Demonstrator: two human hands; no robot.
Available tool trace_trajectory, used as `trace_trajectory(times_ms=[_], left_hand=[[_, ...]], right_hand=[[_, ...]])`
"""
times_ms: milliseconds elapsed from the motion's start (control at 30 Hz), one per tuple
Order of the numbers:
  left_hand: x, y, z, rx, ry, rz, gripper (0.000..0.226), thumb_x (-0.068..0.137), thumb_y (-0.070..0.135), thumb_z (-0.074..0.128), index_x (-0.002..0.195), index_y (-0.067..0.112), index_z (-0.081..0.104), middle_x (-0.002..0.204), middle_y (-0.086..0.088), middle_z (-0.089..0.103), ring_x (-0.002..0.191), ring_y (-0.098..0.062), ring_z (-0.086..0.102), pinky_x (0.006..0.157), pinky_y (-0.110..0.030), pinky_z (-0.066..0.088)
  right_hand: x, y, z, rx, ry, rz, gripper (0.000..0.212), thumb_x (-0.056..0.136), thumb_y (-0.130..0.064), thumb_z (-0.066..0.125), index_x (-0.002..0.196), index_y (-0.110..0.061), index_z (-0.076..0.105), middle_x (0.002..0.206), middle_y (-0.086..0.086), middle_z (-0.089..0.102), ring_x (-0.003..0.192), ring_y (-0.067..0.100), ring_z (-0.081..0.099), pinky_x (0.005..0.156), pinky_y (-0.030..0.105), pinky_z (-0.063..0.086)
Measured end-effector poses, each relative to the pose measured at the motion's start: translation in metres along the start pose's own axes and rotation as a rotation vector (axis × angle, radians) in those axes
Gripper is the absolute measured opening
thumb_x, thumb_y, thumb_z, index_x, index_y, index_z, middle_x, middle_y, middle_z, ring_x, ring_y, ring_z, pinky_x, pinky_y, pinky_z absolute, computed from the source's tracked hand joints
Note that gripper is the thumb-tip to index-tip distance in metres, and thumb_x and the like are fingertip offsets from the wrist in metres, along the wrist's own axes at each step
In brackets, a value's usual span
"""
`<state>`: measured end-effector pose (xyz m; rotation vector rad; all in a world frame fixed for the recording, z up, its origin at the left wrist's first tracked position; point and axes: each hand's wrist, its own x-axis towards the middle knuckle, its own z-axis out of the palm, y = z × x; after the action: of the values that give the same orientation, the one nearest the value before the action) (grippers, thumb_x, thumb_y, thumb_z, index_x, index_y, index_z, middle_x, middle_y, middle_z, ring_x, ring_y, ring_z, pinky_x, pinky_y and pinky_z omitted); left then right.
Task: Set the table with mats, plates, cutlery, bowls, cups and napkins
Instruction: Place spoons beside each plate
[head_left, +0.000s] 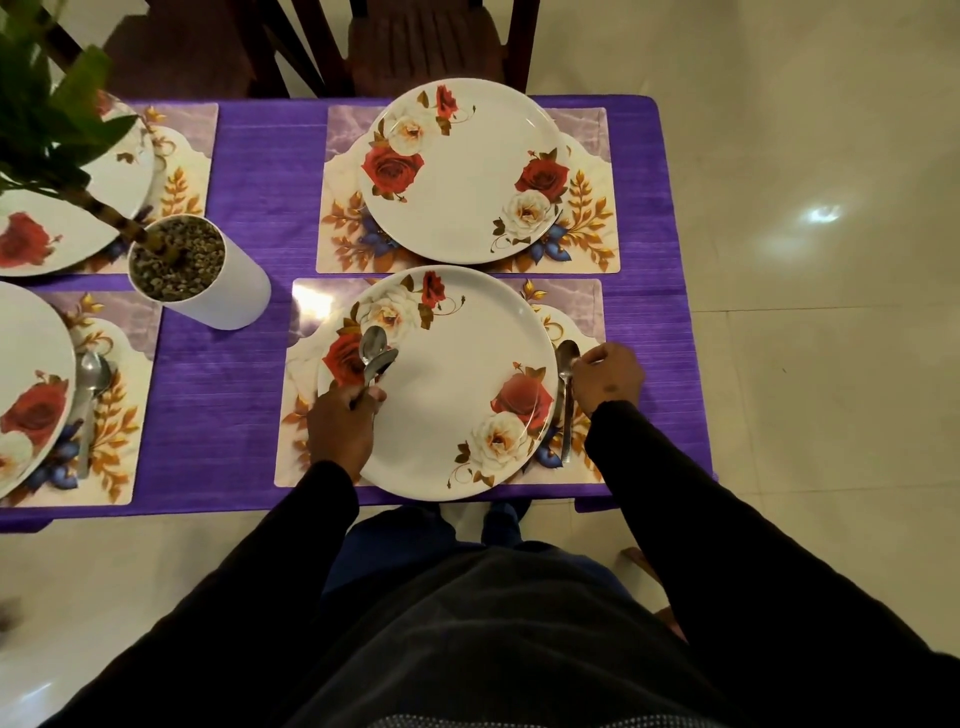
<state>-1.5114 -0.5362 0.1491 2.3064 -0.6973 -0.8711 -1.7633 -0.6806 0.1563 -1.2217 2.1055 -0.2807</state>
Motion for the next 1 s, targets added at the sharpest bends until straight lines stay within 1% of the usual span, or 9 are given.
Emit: trace_trajectory(times_ms=[100, 267, 333, 400, 500, 600, 667, 800, 1000], left_hand=[[0.0, 0.001, 0.0, -0.014, 0.006, -0.002, 0.023, 0.1, 0.025, 0.059, 0.104, 0.012, 0.077, 0.096, -0.007, 0.072, 0.094, -0.027, 0.063, 0.085, -0.039, 0.05], [-0.008, 0.019, 0.0, 0.01, 0.026, 0.072, 0.022, 0.1, 0.022, 0.058, 0.104, 0.013, 0.078, 0.09, -0.005, 0.072, 0.084, -0.024, 0.064, 0.076, -0.035, 0.05], [-0.015, 0.031, 0.005, -0.015, 0.012, 0.121, 0.021, 0.1, 0.023, 0.058, 0.1, 0.015, 0.078, 0.084, -0.004, 0.071, 0.08, -0.024, 0.064, 0.074, -0.038, 0.052], [-0.021, 0.045, 0.011, -0.076, -0.041, 0.151, 0.02, 0.099, 0.021, 0.059, 0.095, 0.016, 0.078, 0.081, -0.003, 0.07, 0.08, -0.021, 0.064, 0.074, -0.031, 0.05], [-0.033, 0.067, 0.021, -0.31, -0.246, 0.092, 0.022, 0.101, 0.02, 0.059, 0.088, 0.018, 0.077, 0.076, -0.001, 0.069, 0.075, -0.016, 0.065, 0.075, -0.025, 0.053], [-0.051, 0.087, 0.033, -0.514, -0.404, -0.056, 0.022, 0.102, 0.018, 0.057, 0.096, 0.009, 0.076, 0.07, 0.0, 0.068, 0.062, -0.014, 0.066, 0.063, -0.025, 0.056], [-0.062, 0.095, 0.042, -0.582, -0.456, -0.125, 0.024, 0.103, 0.017, 0.055, 0.102, 0.005, 0.076, 0.075, -0.002, 0.074, 0.063, -0.014, 0.069, 0.059, -0.025, 0.055], [-0.071, 0.098, 0.053, -0.622, -0.461, -0.164, 0.026, 0.104, 0.018, 0.054, 0.096, 0.009, 0.077, 0.083, -0.011, 0.076, 0.076, -0.022, 0.074, 0.071, -0.034, 0.06], [-0.076, 0.096, 0.056, -0.662, -0.448, -0.211, 0.025, 0.103, 0.017, 0.055, 0.103, 0.002, 0.075, 0.08, -0.01, 0.075, 0.07, -0.021, 0.071, 0.076, -0.039, 0.06]], right_hand=[[-0.009, -0.001, -0.005, 0.02, 0.072, -0.003, 0.016, 0.096, -0.024, 0.061, 0.109, -0.015, 0.057, 0.098, -0.003, 0.053, 0.089, 0.013, 0.05, 0.073, 0.026, 0.04], [-0.024, -0.007, -0.005, 0.04, 0.099, -0.133, 0.019, 0.096, -0.031, 0.059, 0.108, -0.016, 0.062, 0.099, -0.001, 0.065, 0.085, 0.011, 0.055, 0.073, 0.025, 0.045], [-0.031, -0.01, -0.004, 0.082, 0.072, -0.222, 0.016, 0.096, -0.03, 0.059, 0.104, -0.016, 0.063, 0.094, -0.002, 0.066, 0.08, 0.01, 0.057, 0.07, 0.024, 0.046], [-0.04, -0.013, -0.001, 0.135, 0.019, -0.323, 0.015, 0.096, -0.03, 0.059, 0.1, -0.016, 0.065, 0.087, -0.003, 0.068, 0.074, 0.01, 0.06, 0.07, 0.024, 0.05], [-0.053, -0.021, 0.002, 0.247, -0.171, -0.402, 0.018, 0.097, -0.027, 0.059, 0.094, -0.013, 0.07, 0.082, -0.001, 0.069, 0.068, 0.003, 0.062, 0.064, 0.014, 0.046], [-0.064, -0.032, 0.002, 0.504, -0.466, -0.273, 0.019, 0.097, -0.016, 0.059, 0.088, -0.004, 0.07, 0.076, 0.008, 0.068, 0.054, 0.01, 0.06, 0.052, 0.021, 0.05], [-0.066, -0.036, 0.0, 0.587, -0.579, -0.181, 0.02, 0.098, -0.014, 0.058, 0.084, -0.005, 0.07, 0.073, 0.011, 0.066, 0.057, 0.018, 0.059, 0.053, 0.028, 0.05], [-0.058, -0.031, -0.005, 0.71, -0.701, -0.051, 0.022, 0.097, -0.012, 0.059, 0.08, -0.006, 0.072, 0.073, 0.015, 0.064, 0.059, 0.02, 0.057, 0.05, 0.025, 0.049], [-0.055, -0.027, -0.006, 0.696, -0.802, 0.02, 0.02, 0.096, -0.015, 0.06, 0.087, 0.0, 0.071, 0.071, 0.015, 0.06, 0.055, 0.018, 0.054, 0.053, 0.027, 0.045]])
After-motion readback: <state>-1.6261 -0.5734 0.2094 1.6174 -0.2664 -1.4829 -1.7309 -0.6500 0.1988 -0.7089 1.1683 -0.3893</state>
